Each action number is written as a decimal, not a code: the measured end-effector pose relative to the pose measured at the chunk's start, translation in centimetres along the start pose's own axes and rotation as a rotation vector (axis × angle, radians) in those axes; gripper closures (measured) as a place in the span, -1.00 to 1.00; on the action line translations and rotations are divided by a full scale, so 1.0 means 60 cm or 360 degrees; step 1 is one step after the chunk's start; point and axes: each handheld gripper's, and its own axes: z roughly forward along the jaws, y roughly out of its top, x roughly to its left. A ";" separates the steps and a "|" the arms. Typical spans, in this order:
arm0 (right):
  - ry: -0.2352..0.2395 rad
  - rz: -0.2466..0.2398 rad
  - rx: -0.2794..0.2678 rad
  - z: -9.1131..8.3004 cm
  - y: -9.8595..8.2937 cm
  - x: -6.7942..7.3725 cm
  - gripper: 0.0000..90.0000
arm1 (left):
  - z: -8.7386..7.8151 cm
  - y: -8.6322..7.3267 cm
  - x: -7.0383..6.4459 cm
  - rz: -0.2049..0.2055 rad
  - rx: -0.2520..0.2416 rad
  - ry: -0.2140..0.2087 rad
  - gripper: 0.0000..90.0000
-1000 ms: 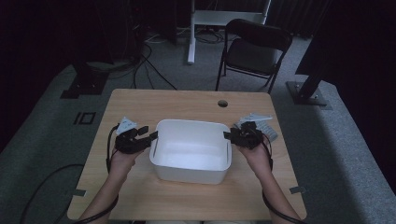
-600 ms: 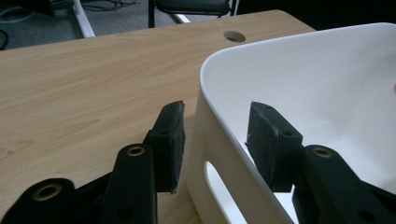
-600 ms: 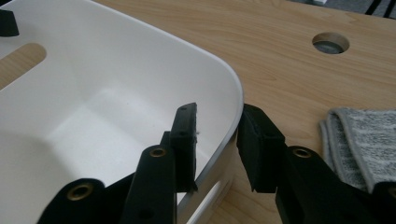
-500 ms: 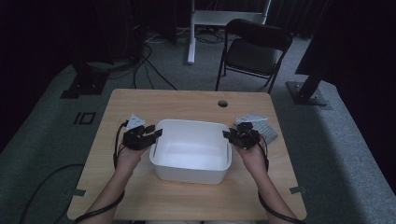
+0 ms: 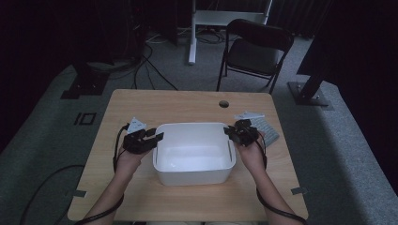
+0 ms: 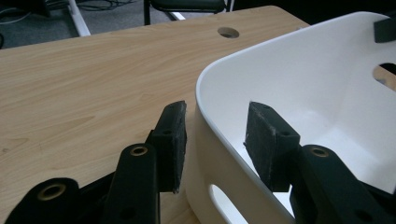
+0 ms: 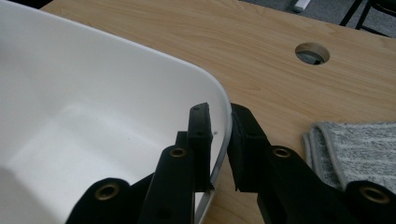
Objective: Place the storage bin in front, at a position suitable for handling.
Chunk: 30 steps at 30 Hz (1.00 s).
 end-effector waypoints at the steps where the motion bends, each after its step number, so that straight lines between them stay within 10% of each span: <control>1: -0.0004 -0.0001 -0.0001 0.001 0.001 0.000 0.79 | -0.001 -0.001 -0.002 0.0001 -0.0003 0.0003 0.28; 30: 0.0015 -0.0024 -0.0019 0.020 0.016 0.002 0.88 | -0.009 -0.014 -0.009 -0.0007 -0.0009 -0.0027 0.46</control>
